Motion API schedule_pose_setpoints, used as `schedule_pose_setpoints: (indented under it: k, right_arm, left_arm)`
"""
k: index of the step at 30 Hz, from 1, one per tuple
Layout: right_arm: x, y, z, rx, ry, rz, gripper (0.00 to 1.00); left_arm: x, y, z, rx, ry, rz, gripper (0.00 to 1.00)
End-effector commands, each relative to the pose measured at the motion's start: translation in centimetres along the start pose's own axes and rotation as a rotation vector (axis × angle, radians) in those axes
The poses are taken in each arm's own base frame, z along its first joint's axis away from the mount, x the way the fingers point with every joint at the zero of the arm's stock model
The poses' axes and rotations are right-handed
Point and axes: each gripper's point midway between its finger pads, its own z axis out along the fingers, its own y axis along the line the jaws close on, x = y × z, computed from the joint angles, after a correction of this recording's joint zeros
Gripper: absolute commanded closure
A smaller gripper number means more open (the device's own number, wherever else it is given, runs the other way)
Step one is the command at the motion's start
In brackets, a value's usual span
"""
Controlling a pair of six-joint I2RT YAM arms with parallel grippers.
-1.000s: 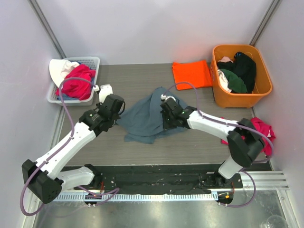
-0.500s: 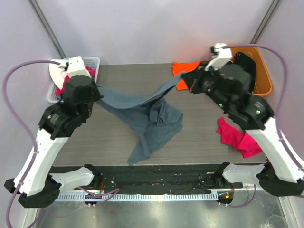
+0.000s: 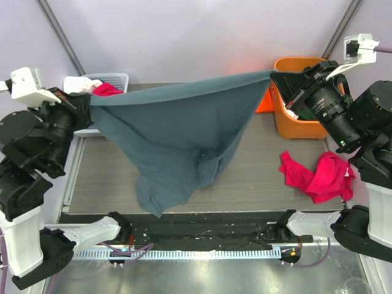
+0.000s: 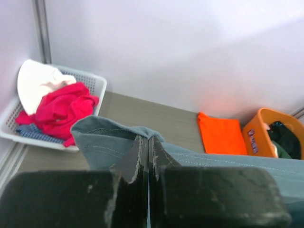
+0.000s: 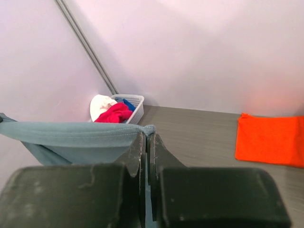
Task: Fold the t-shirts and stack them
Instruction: Flatten the tshirt out
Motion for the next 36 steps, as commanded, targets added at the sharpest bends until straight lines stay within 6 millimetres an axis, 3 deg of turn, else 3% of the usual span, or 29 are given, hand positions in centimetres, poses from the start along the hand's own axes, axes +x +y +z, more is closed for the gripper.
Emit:
schedule_pose_setpoints:
  k: [1, 3, 6, 10, 19, 24, 29, 36]
  right_arm:
    - [-2.3, 0.5, 0.0, -0.025, -0.063, -0.045, 0.99]
    - [-2.8, 0.9, 0.7, -0.028, -0.078, -0.054, 0.99]
    - [-5.6, 1.4, 0.4, -0.037, -0.151, -0.064, 0.99]
    - [-7.2, 1.4, 0.6, -0.028, -0.200, -0.082, 0.99]
    - [-7.1, 0.5, 0.2, 0.010, -0.209, -0.114, 0.99]
    - [-7.2, -0.3, -1.0, 0.024, -0.213, -0.107, 0.99]
    - [-7.3, -1.8, -4.0, 0.053, -0.204, -0.095, 0.99]
    - [-7.0, -3.6, -7.1, 0.090, -0.178, -0.108, 0.99]
  left_arm:
    - [-2.2, -1.0, -0.4, 0.065, -0.047, 0.037, 1.00]
    - [-3.1, -1.8, -0.6, 0.106, -0.066, 0.035, 1.00]
    - [-4.1, -3.0, -0.2, 0.147, -0.085, 0.053, 1.00]
    - [-5.2, -4.2, 0.1, 0.183, -0.107, 0.057, 1.00]
    - [-6.3, -4.4, -0.4, 0.205, -0.142, 0.044, 1.00]
    - [-5.3, -4.9, -0.3, 0.229, -0.107, 0.035, 1.00]
    - [-3.2, -6.0, -0.5, 0.299, -0.027, 0.033, 1.00]
    - [-0.7, -8.7, -2.1, 0.478, 0.089, 0.043, 1.00]
